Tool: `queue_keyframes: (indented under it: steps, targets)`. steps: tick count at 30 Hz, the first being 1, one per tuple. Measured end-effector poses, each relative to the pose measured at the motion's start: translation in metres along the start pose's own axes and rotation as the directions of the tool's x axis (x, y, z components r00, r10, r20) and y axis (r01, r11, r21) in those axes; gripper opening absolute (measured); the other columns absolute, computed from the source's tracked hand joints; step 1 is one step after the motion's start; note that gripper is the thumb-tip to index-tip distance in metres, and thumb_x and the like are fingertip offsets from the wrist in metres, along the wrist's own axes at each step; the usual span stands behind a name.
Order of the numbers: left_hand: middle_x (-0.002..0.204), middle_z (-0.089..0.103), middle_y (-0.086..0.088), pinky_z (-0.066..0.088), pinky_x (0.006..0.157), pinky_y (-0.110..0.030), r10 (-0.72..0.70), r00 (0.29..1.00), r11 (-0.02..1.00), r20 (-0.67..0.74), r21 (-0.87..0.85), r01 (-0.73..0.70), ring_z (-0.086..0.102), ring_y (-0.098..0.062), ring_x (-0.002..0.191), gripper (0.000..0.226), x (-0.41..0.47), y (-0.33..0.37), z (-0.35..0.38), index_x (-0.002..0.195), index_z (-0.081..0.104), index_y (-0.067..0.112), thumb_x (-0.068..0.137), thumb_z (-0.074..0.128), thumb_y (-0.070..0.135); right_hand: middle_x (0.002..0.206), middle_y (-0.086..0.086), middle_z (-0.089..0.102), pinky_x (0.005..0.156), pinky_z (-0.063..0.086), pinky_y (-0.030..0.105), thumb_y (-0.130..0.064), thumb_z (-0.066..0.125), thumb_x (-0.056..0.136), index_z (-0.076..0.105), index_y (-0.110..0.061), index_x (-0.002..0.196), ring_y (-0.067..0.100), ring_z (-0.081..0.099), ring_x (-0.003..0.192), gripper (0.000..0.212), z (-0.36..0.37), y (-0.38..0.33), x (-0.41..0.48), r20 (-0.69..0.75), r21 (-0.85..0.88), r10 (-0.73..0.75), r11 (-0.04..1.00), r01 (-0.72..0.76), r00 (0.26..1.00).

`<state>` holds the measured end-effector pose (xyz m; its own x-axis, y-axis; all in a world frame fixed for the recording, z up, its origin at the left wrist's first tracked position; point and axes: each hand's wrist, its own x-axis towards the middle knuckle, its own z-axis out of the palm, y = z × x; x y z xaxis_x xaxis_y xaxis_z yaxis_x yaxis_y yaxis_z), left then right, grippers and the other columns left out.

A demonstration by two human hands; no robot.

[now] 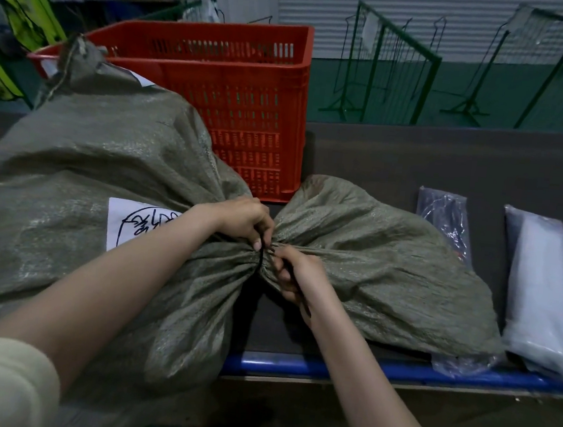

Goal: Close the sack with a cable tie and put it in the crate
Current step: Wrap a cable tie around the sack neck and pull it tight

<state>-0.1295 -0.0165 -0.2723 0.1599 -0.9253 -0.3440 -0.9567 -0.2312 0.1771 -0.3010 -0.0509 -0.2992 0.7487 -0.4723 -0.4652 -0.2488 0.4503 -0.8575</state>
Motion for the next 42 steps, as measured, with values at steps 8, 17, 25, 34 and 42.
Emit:
queue_keyframes:
  steps: [8, 17, 25, 34, 42]
  targets:
    - [0.091, 0.056, 0.002, 0.032, 0.080, -0.028, -0.044, 0.998, 0.998, 0.032, 0.042, 0.043, 0.053, -0.020, 0.102, 0.016, 0.004, -0.004, 0.009, 0.094, 0.069, 0.022, 0.077, 0.069, 0.023, 0.028, -0.009, 0.027, 0.030, 0.012, 0.011, -0.014, 0.046, 0.085, 0.041, -0.015, 0.049, 0.004, 0.019, 0.023, 0.037, -0.001, 0.006, -0.011, -0.015, 0.019, -0.019, 1.000, 0.019, 1.000]
    - [0.092, 0.053, 0.005, 0.034, 0.088, -0.034, -0.049, 0.996, 0.998, 0.072, 0.051, 0.046, 0.050, -0.021, 0.105, 0.015, 0.008, -0.008, 0.015, 0.094, 0.068, 0.022, 0.078, 0.068, 0.025, 0.029, -0.010, 0.027, 0.030, 0.012, 0.011, -0.014, 0.046, 0.086, 0.039, -0.015, 0.048, 0.004, 0.018, 0.024, 0.038, -0.003, 0.012, -0.017, -0.007, 0.049, -0.019, 0.999, 0.019, 1.000]
    - [0.088, 0.053, 0.005, 0.031, 0.078, -0.027, -0.050, 0.997, 0.998, 0.061, 0.032, 0.048, 0.052, -0.017, 0.095, 0.017, 0.008, -0.009, 0.014, 0.093, 0.069, 0.022, 0.076, 0.070, 0.023, 0.041, -0.003, 0.026, 0.033, 0.012, 0.016, -0.016, 0.046, 0.085, 0.042, -0.016, 0.048, 0.006, 0.019, 0.030, 0.038, -0.002, 0.014, -0.021, -0.011, 0.018, -0.016, 1.000, 0.017, 1.000]
    - [0.087, 0.054, 0.005, 0.034, 0.078, -0.027, -0.074, 0.992, 0.997, 0.098, -0.027, 0.077, 0.048, -0.010, 0.086, 0.015, 0.009, -0.009, 0.012, 0.092, 0.070, 0.020, 0.077, 0.070, 0.019, 0.036, -0.006, 0.031, 0.031, 0.014, 0.015, -0.019, 0.045, 0.087, 0.044, -0.015, 0.049, 0.005, 0.021, 0.027, 0.038, -0.006, 0.012, -0.022, 0.055, 0.015, -0.020, 1.000, 0.019, 0.998]
    - [0.094, 0.064, 0.005, 0.047, 0.075, -0.024, -0.091, 0.993, 0.995, 0.070, -0.030, 0.094, 0.057, -0.013, 0.087, 0.037, 0.014, 0.043, -0.027, 0.103, 0.068, 0.023, 0.085, 0.043, 0.003, 0.062, 0.001, 0.059, 0.036, 0.031, 0.015, -0.036, 0.027, 0.100, 0.062, -0.007, 0.095, 0.006, 0.045, 0.041, 0.046, -0.055, 0.034, -0.016, 0.055, -0.514, 0.247, 0.838, -0.184, 0.968]
